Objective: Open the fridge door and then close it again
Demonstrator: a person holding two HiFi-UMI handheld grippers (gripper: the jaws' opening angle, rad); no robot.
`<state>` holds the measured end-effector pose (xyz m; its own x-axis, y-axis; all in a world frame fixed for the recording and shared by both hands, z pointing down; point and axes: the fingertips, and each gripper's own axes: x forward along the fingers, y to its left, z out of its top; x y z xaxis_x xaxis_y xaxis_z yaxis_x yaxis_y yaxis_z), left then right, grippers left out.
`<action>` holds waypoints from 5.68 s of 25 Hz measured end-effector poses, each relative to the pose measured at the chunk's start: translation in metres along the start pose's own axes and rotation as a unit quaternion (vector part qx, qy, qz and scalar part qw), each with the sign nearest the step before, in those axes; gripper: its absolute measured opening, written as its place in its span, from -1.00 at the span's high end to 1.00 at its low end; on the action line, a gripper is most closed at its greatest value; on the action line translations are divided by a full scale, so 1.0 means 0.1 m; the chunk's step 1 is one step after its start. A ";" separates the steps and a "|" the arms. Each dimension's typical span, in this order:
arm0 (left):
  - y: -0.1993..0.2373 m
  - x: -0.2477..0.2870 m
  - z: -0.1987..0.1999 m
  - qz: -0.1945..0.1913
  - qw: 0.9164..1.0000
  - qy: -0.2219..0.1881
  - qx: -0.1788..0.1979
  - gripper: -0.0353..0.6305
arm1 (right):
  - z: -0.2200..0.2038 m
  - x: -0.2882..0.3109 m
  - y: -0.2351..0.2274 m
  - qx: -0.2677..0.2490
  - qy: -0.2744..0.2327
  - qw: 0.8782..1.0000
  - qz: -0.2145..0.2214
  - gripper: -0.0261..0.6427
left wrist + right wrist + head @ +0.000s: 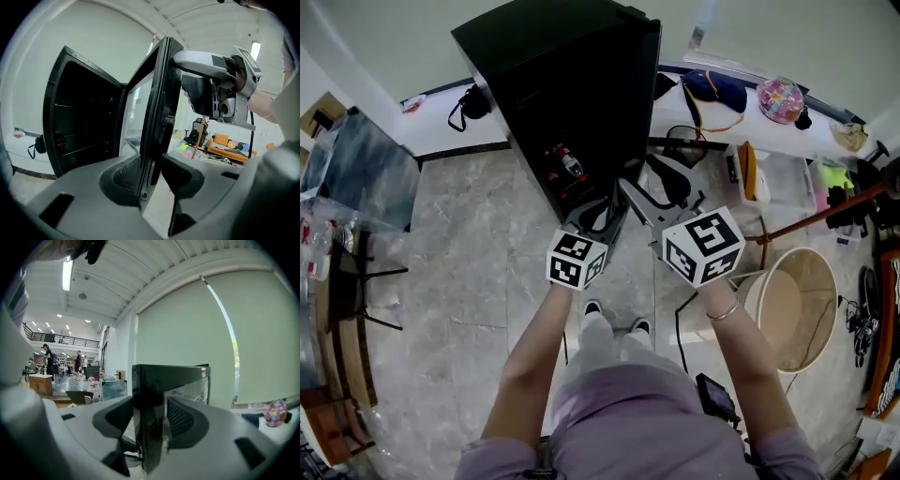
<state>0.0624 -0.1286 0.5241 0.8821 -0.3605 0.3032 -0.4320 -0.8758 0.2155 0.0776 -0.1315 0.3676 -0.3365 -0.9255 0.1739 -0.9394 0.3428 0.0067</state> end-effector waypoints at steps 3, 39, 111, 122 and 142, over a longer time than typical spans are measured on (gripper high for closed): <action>-0.10 0.06 -0.02 -0.021 1.000 0.004 0.007 0.50 | -0.03 -0.10 -0.05 0.013 -0.007 1.000 -0.015 0.27; -0.52 0.88 0.62 -0.125 0.992 -0.005 0.030 0.68 | -0.51 -1.14 -1.48 0.047 0.011 0.936 -0.349 0.30; -0.61 2.97 1.56 -0.008 0.999 -0.036 0.002 0.81 | -0.73 -1.49 -4.08 0.089 -0.020 0.944 -0.317 0.32; -0.68 2.94 1.54 -0.009 0.999 -0.033 0.012 0.81 | -0.61 -1.47 -4.07 0.089 -0.034 0.952 -0.290 0.26; -0.36 2.91 1.20 0.041 0.999 -0.008 -0.019 0.81 | -0.54 -1.14 -4.28 0.070 -0.075 0.977 -0.185 0.21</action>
<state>0.3575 -0.2409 0.4933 0.8459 -0.4367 0.3063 -0.5101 -0.8301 0.2253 0.5219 -0.1642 0.3980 0.0327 -0.9987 0.0391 -0.9948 -0.0363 -0.0953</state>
